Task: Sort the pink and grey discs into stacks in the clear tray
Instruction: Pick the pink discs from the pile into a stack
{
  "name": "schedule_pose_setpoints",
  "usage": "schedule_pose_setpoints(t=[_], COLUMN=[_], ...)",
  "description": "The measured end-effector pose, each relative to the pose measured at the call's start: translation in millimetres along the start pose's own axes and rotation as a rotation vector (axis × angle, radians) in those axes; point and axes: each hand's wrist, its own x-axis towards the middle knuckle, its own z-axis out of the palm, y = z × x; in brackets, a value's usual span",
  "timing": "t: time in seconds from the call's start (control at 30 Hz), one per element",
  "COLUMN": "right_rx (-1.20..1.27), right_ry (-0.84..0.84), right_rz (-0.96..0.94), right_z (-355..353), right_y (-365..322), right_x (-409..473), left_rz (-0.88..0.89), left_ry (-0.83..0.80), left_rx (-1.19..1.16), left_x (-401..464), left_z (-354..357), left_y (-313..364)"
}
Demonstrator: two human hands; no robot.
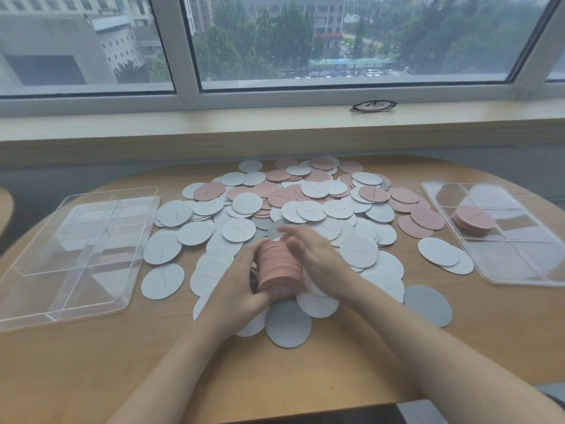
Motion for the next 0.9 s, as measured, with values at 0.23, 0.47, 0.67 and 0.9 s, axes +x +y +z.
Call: schedule_pose_setpoints(t=[0.23,0.47,0.67,0.9], right_rx=[-0.445,-0.909,-0.843,-0.237], right_ry=[0.015,-0.211,-0.183,0.038], right_rz=[0.235,0.31,0.239,0.259], right_z=[-54,-45,-51,-65], right_y=[31,42,47,37], right_x=[125,189,193,169], left_rz=[-0.073,-0.074,-0.068,-0.072], left_ry=[0.059,0.041,0.042,0.037], left_rx=[-0.071,-0.061,-0.048,-0.06], left_x=[3,0,-1,0], left_z=[0,-1,-2,-3], left_y=[-7,-6,-4,-1])
